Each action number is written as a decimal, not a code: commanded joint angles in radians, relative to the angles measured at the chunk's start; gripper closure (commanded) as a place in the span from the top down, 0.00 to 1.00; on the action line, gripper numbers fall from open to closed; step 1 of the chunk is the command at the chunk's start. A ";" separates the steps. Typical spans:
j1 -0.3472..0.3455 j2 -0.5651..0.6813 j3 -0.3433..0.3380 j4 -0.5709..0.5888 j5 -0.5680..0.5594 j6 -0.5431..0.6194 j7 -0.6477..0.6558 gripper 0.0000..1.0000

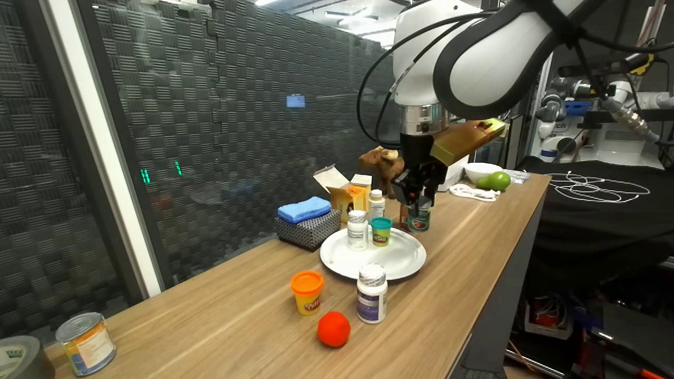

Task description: Put the bottles and the orange plushy on the table onto the plate

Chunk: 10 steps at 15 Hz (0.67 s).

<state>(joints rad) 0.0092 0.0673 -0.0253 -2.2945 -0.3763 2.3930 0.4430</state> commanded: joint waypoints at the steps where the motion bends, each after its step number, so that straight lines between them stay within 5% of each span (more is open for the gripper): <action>1: 0.004 0.044 0.011 0.050 0.080 -0.026 -0.116 0.23; 10: 0.013 0.150 0.005 0.134 0.176 -0.010 -0.190 0.23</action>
<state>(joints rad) 0.0143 0.1836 -0.0185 -2.2081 -0.2225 2.3852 0.2716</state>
